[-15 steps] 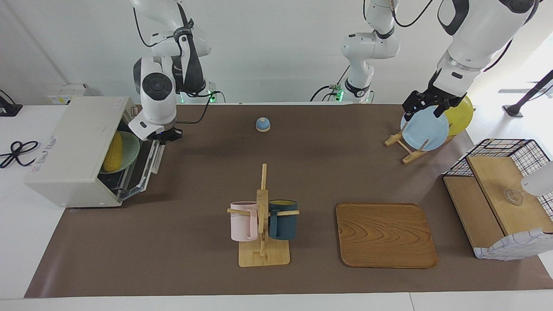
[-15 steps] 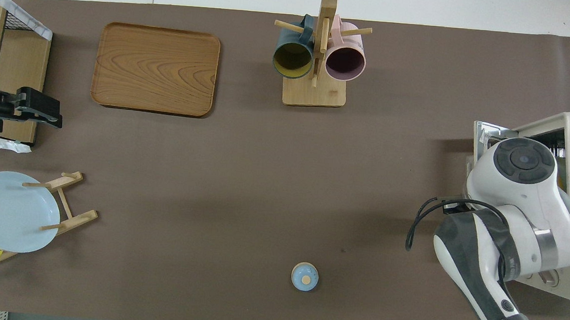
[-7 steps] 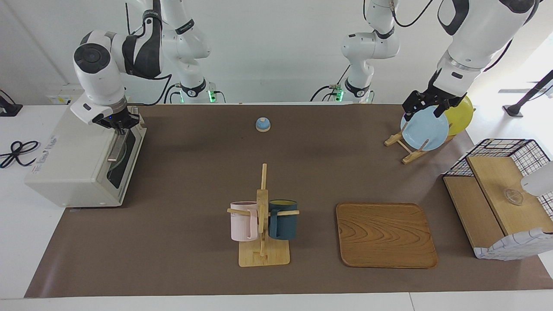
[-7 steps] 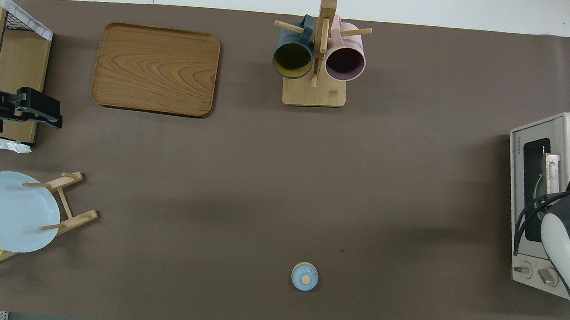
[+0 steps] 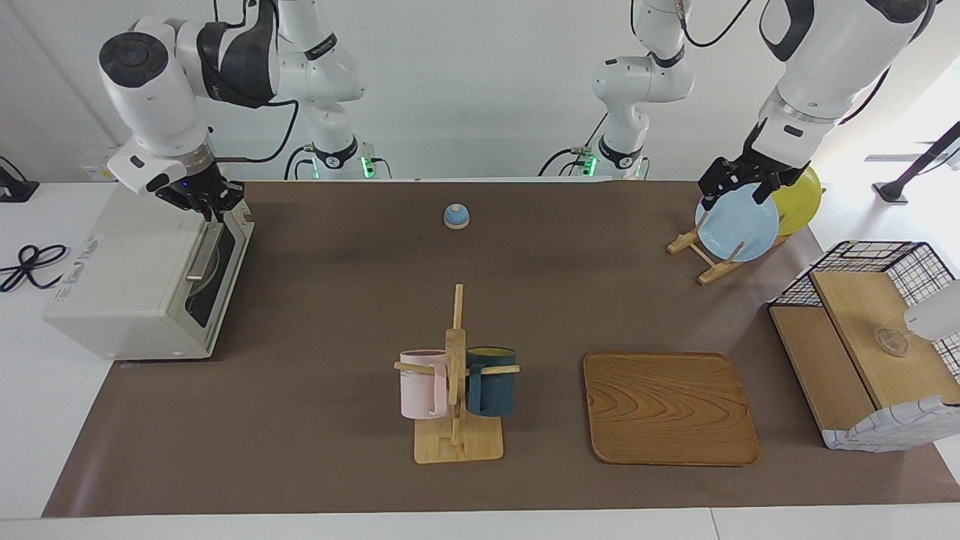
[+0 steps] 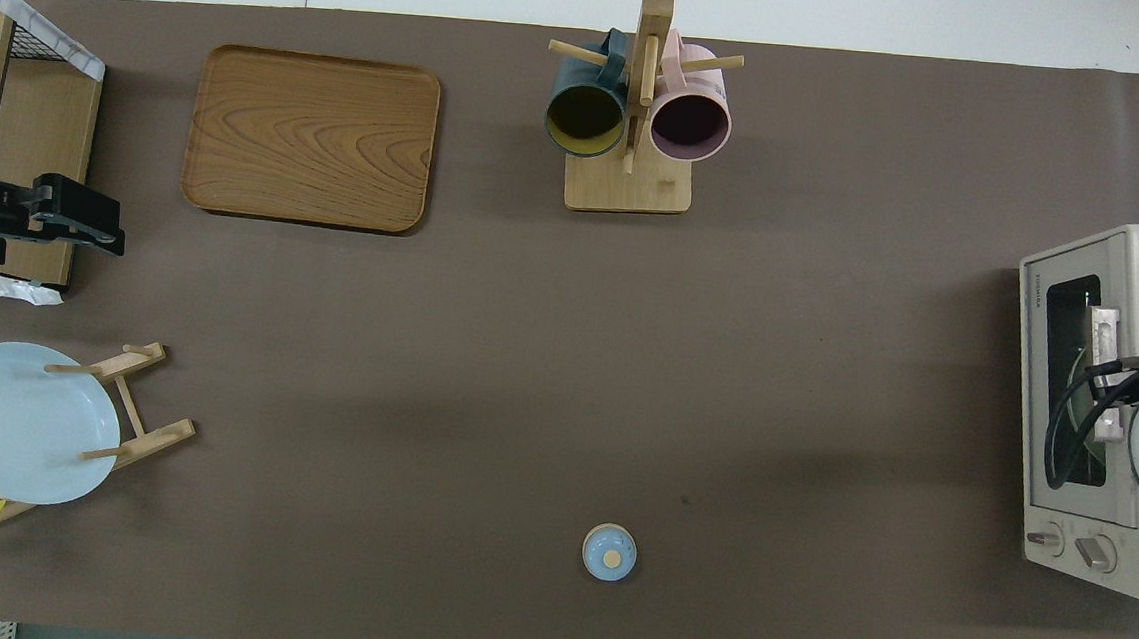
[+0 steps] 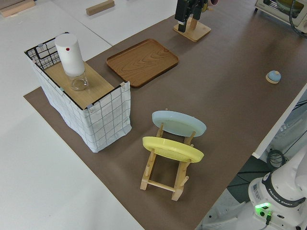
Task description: Put corn in oven
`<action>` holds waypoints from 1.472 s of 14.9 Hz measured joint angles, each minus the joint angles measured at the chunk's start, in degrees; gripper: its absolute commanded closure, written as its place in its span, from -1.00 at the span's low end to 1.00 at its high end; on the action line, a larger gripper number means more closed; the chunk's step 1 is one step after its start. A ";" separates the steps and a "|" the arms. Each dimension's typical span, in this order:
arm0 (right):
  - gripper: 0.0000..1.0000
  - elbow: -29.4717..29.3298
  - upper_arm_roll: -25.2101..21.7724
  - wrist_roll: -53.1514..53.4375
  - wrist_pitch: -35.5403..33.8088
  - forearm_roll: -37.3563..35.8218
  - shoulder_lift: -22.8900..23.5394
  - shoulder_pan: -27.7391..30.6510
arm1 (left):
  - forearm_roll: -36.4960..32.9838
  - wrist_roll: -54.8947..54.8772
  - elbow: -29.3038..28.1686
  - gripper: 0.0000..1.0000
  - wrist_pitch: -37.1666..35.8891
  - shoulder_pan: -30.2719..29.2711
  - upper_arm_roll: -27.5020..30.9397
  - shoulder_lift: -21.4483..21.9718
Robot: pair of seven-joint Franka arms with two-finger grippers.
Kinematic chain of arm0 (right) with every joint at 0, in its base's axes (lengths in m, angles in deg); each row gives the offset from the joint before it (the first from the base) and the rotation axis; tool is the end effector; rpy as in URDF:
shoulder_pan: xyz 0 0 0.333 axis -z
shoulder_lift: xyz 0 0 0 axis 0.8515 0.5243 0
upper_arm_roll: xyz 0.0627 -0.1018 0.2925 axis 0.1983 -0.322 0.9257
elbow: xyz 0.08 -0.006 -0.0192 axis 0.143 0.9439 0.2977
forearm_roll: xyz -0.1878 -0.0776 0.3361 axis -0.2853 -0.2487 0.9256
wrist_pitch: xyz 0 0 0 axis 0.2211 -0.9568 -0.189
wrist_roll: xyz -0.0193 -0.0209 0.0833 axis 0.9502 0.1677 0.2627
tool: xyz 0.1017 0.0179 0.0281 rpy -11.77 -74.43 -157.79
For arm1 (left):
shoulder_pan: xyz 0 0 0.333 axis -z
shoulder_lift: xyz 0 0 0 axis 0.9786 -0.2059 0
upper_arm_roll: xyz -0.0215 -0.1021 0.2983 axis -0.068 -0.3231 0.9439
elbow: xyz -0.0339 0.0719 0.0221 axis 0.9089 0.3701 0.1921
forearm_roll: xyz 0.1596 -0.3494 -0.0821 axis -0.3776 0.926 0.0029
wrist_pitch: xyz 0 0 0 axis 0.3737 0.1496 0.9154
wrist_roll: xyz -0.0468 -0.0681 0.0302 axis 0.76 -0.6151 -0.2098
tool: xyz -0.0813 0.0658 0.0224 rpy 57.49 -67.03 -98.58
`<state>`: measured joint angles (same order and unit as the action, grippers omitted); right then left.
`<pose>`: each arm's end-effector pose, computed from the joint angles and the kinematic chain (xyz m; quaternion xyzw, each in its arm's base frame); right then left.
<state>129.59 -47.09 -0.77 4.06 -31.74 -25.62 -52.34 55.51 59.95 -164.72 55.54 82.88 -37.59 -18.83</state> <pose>0.5278 -0.0282 0.5660 0.9912 0.0716 -0.0754 0.0817 0.5415 -0.0649 0.6202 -0.9991 -0.0298 0.0301 0.0018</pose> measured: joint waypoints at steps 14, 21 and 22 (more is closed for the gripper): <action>-1.00 -8.18 -0.95 0.11 -6.92 5.26 3.18 -0.80 | 0.00 0.00 0.00 -1.00 0.00 0.00 0.00 0.00; -1.00 -8.37 -0.70 0.17 -6.71 5.91 3.21 -1.18 | 0.00 0.00 0.00 -1.00 -0.01 0.00 0.00 0.00; -1.00 -8.49 -0.67 0.18 -6.40 5.91 3.20 -1.18 | 0.00 0.00 0.00 -1.00 -0.01 0.00 0.00 0.00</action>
<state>121.10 -47.75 -0.59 -2.34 -25.82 -22.42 -53.53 55.51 59.95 -164.72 55.53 82.88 -37.59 -18.83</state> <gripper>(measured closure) 0.000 0.000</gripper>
